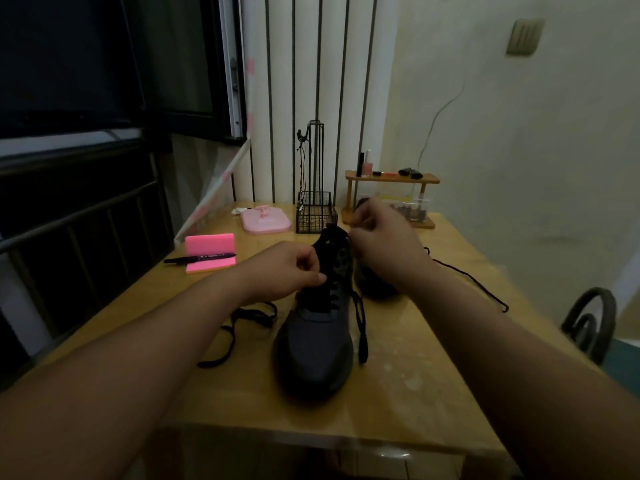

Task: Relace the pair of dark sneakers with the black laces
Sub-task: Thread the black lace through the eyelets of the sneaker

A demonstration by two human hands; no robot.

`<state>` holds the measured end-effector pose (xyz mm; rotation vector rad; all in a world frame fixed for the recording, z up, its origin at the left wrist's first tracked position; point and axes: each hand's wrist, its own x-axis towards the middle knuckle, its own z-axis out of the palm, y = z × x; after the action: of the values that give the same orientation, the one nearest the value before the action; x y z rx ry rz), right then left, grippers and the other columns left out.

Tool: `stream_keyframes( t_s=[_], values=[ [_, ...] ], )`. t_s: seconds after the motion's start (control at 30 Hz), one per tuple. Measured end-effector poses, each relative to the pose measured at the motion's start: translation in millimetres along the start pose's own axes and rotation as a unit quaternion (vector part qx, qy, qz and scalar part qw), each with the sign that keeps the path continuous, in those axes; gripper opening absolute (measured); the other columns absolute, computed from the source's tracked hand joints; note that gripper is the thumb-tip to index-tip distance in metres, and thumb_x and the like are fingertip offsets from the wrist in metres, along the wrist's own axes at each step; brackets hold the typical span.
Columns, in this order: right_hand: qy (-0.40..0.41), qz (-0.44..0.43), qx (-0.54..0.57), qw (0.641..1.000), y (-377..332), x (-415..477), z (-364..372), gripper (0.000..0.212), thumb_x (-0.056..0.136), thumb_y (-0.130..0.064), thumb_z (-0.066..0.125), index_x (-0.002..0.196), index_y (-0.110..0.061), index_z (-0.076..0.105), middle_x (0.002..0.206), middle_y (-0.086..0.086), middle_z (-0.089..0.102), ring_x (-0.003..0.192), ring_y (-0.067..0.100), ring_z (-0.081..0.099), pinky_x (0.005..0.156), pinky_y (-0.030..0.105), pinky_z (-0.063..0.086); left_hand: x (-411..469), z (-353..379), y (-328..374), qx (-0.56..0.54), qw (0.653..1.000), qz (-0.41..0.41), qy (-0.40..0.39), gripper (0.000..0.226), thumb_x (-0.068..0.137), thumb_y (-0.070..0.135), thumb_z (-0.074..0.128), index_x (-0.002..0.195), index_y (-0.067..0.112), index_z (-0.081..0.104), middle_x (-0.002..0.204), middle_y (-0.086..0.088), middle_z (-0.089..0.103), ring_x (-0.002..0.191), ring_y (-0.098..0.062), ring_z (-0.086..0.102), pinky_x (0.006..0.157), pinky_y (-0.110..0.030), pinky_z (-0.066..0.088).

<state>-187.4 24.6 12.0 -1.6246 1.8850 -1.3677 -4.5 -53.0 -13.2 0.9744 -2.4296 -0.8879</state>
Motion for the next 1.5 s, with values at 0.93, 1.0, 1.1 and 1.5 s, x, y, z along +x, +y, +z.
stream_keyframes(
  t_s=[0.93, 1.0, 1.1, 1.5],
  values=[
    [-0.071, 0.091, -0.144, 0.983, 58, -33, 47, 0.048, 0.093, -0.058, 0.068, 0.109, -0.02, 0.045, 0.099, 0.0, 0.06, 0.089, 0.019, 0.061, 0.063, 0.035, 0.046, -5, -1, 16, 0.17, 0.984, -0.06, 0.0, 0.019, 0.091, 0.032, 0.078, 0.094, 0.023, 0.062, 0.092, 0.001, 0.068, 0.084, -0.016, 0.065, 0.074, -0.037, 0.055],
    [-0.065, 0.1, -0.152, 0.981, 60, -36, 50, 0.051, 0.094, -0.062, 0.064, 0.112, -0.018, 0.045, 0.101, 0.001, 0.06, 0.093, 0.022, 0.062, 0.062, 0.036, 0.042, -7, -2, 18, 0.195, 0.979, -0.057, 0.02, 0.024, 0.089, 0.035, 0.08, 0.092, 0.022, 0.059, 0.091, 0.0, 0.067, 0.084, -0.018, 0.065, 0.073, -0.038, 0.054],
    [-0.052, 0.107, -0.16, 0.98, 61, -40, 53, 0.054, 0.095, -0.065, 0.059, 0.114, -0.017, 0.046, 0.106, 0.004, 0.062, 0.099, 0.027, 0.063, 0.065, 0.037, 0.043, -9, -1, 24, 0.225, 0.972, -0.065, 0.02, 0.026, 0.09, 0.039, 0.078, 0.088, 0.021, 0.059, 0.089, -0.002, 0.066, 0.083, -0.019, 0.063, 0.068, -0.034, 0.049],
    [-0.056, 0.176, -0.113, 0.976, 64, -40, 58, 0.062, 0.094, -0.067, 0.058, 0.124, -0.014, 0.048, 0.115, 0.007, 0.065, 0.105, 0.027, 0.064, 0.077, 0.042, 0.052, -43, -13, -10, -0.303, 0.948, -0.079, 0.046, 0.028, 0.102, 0.031, 0.061, 0.081, 0.015, 0.069, 0.069, -0.008, 0.058, 0.083, -0.025, 0.06, 0.112, -0.054, 0.046]
  ],
)
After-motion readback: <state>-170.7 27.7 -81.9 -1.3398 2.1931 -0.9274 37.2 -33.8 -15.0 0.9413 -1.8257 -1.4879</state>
